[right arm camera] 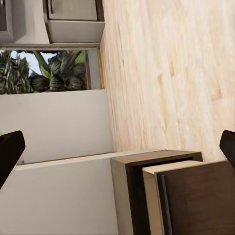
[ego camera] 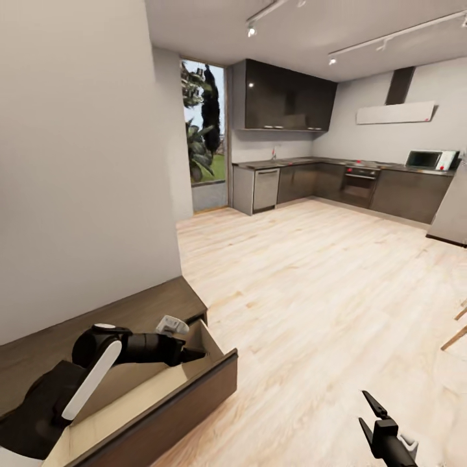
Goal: Place each of the two pumpkins and all three candles from the living room inside a cabinet in the living room (use any cabinet), then make sure every cabinet is closed, and position the cauldron so it is next to a table in the living room.
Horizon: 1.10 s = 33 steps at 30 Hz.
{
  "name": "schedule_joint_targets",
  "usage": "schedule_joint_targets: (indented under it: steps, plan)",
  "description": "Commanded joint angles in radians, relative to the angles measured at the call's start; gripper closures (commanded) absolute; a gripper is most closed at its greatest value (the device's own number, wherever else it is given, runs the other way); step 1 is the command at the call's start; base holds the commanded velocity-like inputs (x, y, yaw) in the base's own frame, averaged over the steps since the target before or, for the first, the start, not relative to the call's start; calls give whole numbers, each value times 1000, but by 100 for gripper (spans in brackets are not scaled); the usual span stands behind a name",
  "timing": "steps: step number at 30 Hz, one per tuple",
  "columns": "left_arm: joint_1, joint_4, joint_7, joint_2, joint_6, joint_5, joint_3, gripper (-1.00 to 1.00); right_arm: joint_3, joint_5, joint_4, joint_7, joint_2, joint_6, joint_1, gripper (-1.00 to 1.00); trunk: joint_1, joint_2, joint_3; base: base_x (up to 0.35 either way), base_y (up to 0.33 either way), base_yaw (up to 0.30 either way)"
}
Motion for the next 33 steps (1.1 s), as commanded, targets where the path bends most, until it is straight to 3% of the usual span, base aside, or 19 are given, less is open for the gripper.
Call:
schedule_joint_targets:
  steps: [1,8,15,33]
  plan:
    - [-1,0,-2,-1,3,-4,-2,-100,-2,-7,1,1,0,8,-1,-100,-4,7,3,0,0,-210]
    - [-1,-1,10,-10,1,-5,-9,-100,-2,-6,1,1,1,6,0,-100,-31,56,33,0,0,-210]
    - [-1,-1,11,-11,-15,-5,-43,-100,-2,-5,4,0,1,5,0,-100,-58,105,63,0,0,-210]
    - [-1,-1,48,-16,-20,-4,-64,-100,-2,-5,15,0,1,4,0,-100,-127,231,139,0,0,-210]
